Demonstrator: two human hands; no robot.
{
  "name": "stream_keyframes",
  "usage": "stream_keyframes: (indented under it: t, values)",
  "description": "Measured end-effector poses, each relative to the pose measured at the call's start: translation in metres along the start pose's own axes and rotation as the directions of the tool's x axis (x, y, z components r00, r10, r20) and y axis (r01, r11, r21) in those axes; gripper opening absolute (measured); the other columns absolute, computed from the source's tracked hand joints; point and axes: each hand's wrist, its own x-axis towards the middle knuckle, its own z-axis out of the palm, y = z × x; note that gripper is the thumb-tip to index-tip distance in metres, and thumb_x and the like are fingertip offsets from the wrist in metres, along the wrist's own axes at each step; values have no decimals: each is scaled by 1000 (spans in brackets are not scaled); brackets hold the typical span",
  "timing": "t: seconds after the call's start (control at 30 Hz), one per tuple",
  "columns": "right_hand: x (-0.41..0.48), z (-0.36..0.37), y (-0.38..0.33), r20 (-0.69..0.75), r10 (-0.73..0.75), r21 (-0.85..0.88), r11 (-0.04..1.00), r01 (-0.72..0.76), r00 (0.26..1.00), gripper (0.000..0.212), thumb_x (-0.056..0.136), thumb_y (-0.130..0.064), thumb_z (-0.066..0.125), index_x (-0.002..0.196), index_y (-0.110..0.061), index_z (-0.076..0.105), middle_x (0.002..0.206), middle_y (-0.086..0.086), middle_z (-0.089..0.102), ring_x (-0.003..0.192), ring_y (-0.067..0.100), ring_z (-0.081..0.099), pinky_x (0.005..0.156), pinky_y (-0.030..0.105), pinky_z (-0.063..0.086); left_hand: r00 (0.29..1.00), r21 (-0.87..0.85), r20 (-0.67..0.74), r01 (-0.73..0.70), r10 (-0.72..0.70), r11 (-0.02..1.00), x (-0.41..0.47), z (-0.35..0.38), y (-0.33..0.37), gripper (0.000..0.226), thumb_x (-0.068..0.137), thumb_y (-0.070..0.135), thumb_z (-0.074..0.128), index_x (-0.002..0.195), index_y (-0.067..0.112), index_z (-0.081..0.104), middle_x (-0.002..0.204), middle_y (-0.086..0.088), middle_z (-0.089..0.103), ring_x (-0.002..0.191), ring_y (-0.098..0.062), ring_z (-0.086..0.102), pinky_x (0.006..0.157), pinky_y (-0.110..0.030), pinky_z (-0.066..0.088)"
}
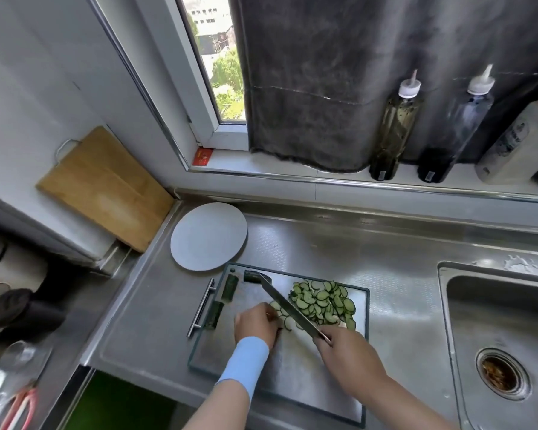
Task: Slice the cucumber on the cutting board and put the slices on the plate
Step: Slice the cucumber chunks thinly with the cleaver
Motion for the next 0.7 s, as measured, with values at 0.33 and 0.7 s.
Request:
stream_keyframes:
  t: [0.33,0.7]
  values:
    - [-1,41,-17,112,50,26,998,-53,992,25,100,-34,42,88,-29,63,76,-7,65,72,14,60,63,30,47,993,-41,-21,-118,118,992,-25,0,-66,22,80,39,64,94,37,47,98,22,46,97,-5,47,86,-23,42]
    - [-4,53,-24,-99,179,-39,982,-184,979,26,104,-31,36,100,-31,62,90,-6,66,80,19,54,66,31,43,958,-230,-3,-280,286,932,-17,0,-81,20,82,25,73,96,27,59,98,14,53,88,-4,57,84,-21,50]
